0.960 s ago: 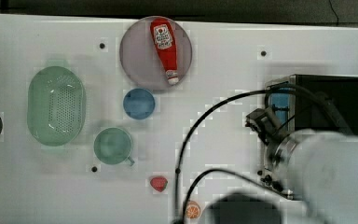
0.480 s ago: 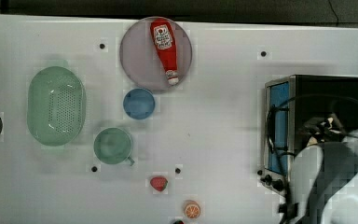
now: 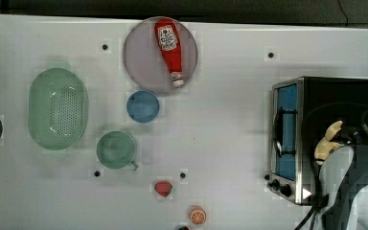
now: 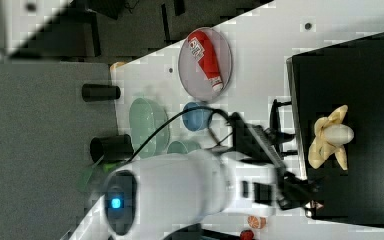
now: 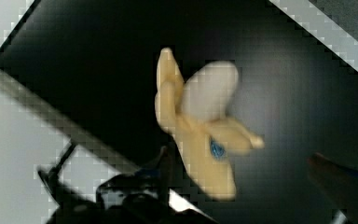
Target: Pick banana from oven and place on table.
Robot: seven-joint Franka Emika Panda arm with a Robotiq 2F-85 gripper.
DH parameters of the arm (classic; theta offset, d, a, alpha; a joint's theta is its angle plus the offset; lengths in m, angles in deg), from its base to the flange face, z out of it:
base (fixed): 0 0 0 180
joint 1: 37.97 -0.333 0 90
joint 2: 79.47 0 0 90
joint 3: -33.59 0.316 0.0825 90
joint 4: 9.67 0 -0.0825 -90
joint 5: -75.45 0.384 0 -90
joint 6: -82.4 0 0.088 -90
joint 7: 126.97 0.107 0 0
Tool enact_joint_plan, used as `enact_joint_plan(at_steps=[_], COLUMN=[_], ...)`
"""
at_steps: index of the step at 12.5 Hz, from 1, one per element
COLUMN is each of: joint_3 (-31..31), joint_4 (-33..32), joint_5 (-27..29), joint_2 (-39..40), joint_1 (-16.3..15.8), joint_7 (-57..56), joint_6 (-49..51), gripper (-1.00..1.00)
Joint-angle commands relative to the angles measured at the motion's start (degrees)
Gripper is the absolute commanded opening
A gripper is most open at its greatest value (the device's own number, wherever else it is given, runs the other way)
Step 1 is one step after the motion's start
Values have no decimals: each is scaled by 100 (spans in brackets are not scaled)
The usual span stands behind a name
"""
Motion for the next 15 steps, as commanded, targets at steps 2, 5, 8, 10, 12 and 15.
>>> enact_joint_plan(at_steps=[2, 5, 8, 10, 12, 15], joint_3=[97, 97, 102, 116, 131, 156], joint_4=[59, 46, 29, -5, 1, 226], joint_5=[285, 469, 538, 546, 547, 539], joint_2=[550, 804, 884, 883, 875, 695], joint_1=[0, 18, 35, 35, 34, -6], joint_7=[-246, -246, -246, -246, -246, -246], joint_6=[-453, -580, -841, -841, -840, -616], gripper=[100, 100, 43, -7, -50, -54])
